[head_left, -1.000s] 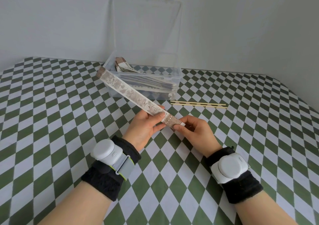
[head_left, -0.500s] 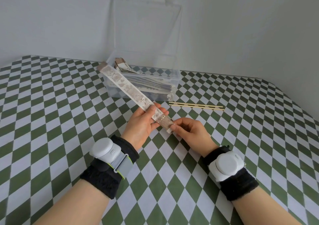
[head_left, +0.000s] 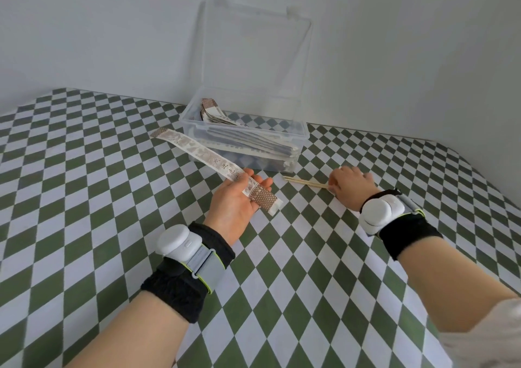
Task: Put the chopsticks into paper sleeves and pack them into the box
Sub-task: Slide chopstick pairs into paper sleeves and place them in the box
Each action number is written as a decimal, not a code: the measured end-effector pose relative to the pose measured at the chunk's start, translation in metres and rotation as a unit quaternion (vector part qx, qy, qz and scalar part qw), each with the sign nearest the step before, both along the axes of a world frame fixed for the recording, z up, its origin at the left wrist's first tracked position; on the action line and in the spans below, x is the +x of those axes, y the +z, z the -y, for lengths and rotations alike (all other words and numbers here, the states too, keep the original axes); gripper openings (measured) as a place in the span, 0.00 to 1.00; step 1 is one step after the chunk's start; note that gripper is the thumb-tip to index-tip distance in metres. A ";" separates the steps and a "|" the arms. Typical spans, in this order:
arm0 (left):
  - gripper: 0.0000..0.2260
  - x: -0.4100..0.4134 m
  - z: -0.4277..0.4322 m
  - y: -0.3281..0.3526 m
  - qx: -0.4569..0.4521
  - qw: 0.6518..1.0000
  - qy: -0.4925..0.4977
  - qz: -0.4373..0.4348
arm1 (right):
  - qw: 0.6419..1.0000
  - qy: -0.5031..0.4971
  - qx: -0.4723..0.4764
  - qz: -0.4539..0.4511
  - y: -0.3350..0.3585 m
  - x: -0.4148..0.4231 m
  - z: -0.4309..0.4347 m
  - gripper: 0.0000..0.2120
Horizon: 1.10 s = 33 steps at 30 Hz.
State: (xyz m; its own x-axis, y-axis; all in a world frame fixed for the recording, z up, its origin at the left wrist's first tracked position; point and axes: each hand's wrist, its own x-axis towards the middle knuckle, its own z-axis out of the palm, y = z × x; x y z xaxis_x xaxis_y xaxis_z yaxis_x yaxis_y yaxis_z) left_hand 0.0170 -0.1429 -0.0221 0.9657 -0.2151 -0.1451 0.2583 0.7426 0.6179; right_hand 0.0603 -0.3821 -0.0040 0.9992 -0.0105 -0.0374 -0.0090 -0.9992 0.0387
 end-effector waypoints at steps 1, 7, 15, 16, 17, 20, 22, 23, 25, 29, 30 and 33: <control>0.05 0.000 0.000 0.000 0.001 1.000 -0.002 -0.001 | 1.000 0.000 -0.016 -0.025 0.003 0.000 -0.002 0.05; 0.06 0.000 -0.002 0.002 -0.014 1.000 0.003 -0.008 | 0.991 0.024 -0.019 -0.132 0.013 -0.011 -0.018 0.08; 0.10 -0.001 -0.003 0.003 -0.017 0.999 0.038 -0.001 | 0.972 -0.016 0.236 -0.012 -0.002 -0.059 -0.044 0.05; 0.09 -0.001 -0.004 0.003 -0.017 0.999 0.041 -0.001 | 0.966 -0.007 0.258 0.012 -0.008 -0.067 -0.046 0.05; 0.09 0.000 -0.004 0.003 -0.018 0.999 0.045 -0.002 | 0.964 0.013 0.261 0.042 -0.014 -0.075 -0.047 0.06; 0.10 0.001 -0.005 0.003 -0.019 0.998 0.061 -0.004 | 0.955 0.086 0.251 0.131 -0.026 -0.090 -0.044 0.11; 0.11 0.001 -0.006 0.002 -0.013 0.997 0.073 -0.005 | 0.942 0.118 0.260 0.179 -0.028 -0.094 -0.043 0.15; 0.11 0.000 -0.007 0.001 -0.008 0.997 0.077 -0.007 | 0.938 0.132 0.256 0.194 -0.030 -0.094 -0.043 0.17; 0.10 0.001 -0.010 0.000 -0.007 0.997 0.077 -0.011 | 0.938 0.152 0.234 0.207 -0.033 -0.094 -0.043 0.20; 0.10 0.002 -0.013 -0.002 -0.020 0.997 0.066 -0.020 | 0.942 0.165 0.208 0.207 -0.034 -0.094 -0.043 0.24; 0.10 0.001 -0.013 -0.002 -0.023 0.997 0.064 -0.022 | 0.942 0.166 0.204 0.210 -0.034 -0.094 -0.043 0.23; 0.10 0.001 -0.013 -0.002 -0.025 0.998 0.059 -0.024 | 0.940 0.166 0.194 0.226 -0.033 -0.094 -0.044 0.21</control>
